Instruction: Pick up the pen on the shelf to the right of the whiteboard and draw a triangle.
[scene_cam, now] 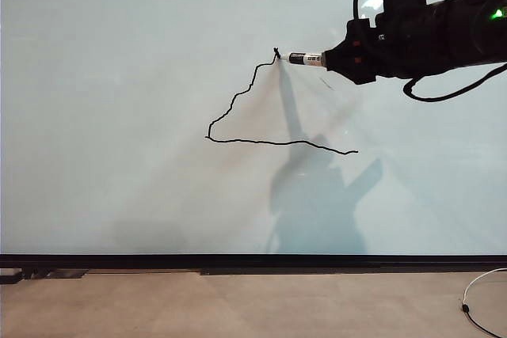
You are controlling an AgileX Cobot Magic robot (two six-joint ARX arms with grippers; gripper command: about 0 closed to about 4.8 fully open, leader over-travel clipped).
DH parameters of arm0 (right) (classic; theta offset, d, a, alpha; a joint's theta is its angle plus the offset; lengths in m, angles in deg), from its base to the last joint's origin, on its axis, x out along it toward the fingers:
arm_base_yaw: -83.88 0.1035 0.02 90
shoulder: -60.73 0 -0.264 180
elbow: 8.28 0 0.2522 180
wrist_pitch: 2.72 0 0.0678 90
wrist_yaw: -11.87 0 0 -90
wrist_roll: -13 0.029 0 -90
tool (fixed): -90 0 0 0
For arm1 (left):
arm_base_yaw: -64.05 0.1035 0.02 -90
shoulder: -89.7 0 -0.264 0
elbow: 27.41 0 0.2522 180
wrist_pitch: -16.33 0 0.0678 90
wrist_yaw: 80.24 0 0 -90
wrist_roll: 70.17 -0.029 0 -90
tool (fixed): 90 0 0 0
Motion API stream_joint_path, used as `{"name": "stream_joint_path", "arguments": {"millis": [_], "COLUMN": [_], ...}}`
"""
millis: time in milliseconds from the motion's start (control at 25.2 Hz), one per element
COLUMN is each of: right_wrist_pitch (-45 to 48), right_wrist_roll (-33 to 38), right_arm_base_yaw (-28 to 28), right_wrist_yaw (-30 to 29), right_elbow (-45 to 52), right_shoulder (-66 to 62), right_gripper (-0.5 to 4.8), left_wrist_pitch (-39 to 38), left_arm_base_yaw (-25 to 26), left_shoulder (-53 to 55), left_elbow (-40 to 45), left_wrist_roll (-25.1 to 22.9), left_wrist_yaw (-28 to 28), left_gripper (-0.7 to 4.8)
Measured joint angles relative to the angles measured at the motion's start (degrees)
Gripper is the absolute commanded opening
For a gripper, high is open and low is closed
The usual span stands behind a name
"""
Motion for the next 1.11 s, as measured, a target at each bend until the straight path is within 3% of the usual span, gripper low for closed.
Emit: {"name": "stream_joint_path", "arguments": {"millis": [1109], "right_wrist_pitch": [2.29], "right_wrist_roll": [0.31], "right_arm_base_yaw": [-2.29], "right_wrist_yaw": [2.78], "right_elbow": [5.20], "right_shoulder": [0.04], "right_gripper": [-0.04], "left_wrist_pitch": [0.00], "left_arm_base_yaw": [0.00], "left_shoulder": [-0.02], "left_elbow": [-0.02], "left_wrist_roll": [0.00], "left_wrist_yaw": [-0.02], "left_gripper": [-0.05]}}
